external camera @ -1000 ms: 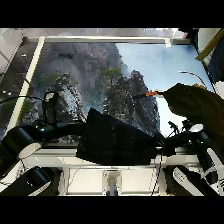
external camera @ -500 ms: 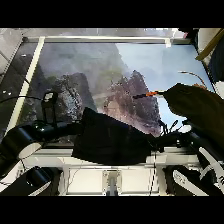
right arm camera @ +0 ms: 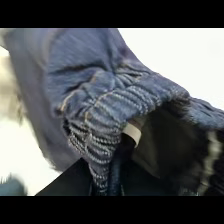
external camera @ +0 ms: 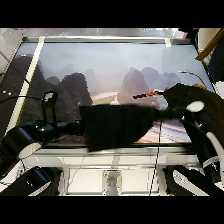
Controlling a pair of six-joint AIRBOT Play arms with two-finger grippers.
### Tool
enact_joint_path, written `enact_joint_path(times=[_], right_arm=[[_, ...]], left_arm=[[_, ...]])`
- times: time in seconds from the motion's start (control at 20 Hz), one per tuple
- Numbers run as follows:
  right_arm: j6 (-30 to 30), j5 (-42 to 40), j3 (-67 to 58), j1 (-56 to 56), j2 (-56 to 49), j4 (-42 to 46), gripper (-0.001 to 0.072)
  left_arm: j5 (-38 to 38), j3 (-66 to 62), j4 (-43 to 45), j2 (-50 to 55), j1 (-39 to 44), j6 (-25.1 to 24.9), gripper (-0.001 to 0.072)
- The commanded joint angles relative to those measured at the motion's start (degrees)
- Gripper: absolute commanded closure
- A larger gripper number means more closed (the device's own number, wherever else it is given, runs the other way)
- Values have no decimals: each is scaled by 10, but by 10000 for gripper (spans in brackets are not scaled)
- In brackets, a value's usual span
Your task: Fold the clothes and pants, and hang the long-sleeved shirts on hangers.
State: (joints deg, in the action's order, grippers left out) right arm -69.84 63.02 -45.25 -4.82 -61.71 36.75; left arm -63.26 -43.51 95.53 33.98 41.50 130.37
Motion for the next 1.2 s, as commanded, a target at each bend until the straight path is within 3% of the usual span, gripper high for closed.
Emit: enact_joint_path(times=[0.0, 0.15, 0.3, 0.6, 0.7, 0.85, 0.95, 1.0, 1.05, 1.1, 1.15], right_arm=[[-103, -78, -173, -20, -1, 86, 690], [-226, -65, -278, -127, 0, 172, 690], [-284, 37, -328, -279, 0, 194, 691], [-286, 264, -338, -546, 11, 273, 690], [-280, 291, -338, -605, 17, 341, 690], [-190, 313, -334, -648, 15, 449, 690], [-181, 316, -330, -654, 16, 463, 676], [-181, 316, -330, -654, 16, 454, 528], [-181, 321, -334, -654, 16, 452, 225], [-181, 329, -342, -654, 16, 452, 128], [-181, 335, -359, -654, 16, 447, 129]], left_arm=[[16, 0, 1, 0, 0, 0, -5], [21, 0, 1, 0, 0, 0, -6], [25, 0, 1, 0, 0, 0, -5], [27, 0, 0, 0, 0, 0, -5], [27, 0, 0, 0, 0, 3, -6], [27, 0, 0, 0, 0, 9, -5], [27, 0, 0, 0, 0, 9, -5], [27, 0, 0, 0, 0, 9, -5], [27, 0, 0, 0, 0, 9, -6], [27, 0, 0, 0, 0, 9, -5], [27, 0, 0, 0, 0, 9, -6]])
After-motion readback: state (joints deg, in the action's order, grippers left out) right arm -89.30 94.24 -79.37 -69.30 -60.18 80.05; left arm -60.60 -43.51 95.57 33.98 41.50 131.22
